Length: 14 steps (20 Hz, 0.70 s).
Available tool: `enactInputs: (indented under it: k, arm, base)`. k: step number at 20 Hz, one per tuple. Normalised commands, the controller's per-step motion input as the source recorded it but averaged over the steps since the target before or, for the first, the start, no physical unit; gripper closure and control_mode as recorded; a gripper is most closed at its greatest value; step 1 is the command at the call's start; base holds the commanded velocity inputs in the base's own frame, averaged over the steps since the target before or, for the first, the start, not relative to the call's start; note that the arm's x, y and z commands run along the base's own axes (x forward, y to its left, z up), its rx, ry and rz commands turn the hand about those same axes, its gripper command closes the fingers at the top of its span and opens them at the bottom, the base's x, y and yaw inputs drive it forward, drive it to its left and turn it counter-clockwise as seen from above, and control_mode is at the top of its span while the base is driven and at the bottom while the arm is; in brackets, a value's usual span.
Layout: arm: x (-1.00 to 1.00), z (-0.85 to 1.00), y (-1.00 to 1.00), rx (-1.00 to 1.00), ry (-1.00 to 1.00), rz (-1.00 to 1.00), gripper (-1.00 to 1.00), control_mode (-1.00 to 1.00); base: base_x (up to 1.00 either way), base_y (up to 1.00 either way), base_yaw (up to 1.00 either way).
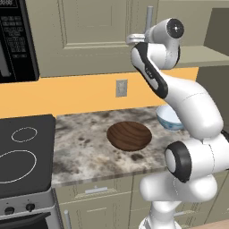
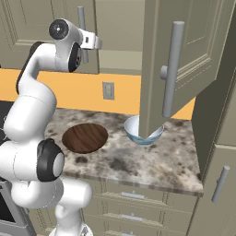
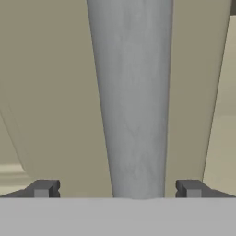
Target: Open the cabinet. Pick the bowls from the counter and place them in the cabinet. Then close the cabinet.
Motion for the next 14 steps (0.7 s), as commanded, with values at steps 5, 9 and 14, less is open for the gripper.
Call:
enactInputs:
  k: [5,9,14]
  arm:
    - [0.05,-0.03,0.0,0.0,0.06,0.0,1.0,-1.0]
    - [0.0,0.0,0.0,0.0,0.04,0.0,1.0,-1.0]
    - [0.0,0.0,0.0,0.0,0.02,0.0,1.0,-1.0]
  base:
    - [0.0,0.0,0.0]
    - [0.0,0.0,0.0]
    - [0.0,0.0,0.0]
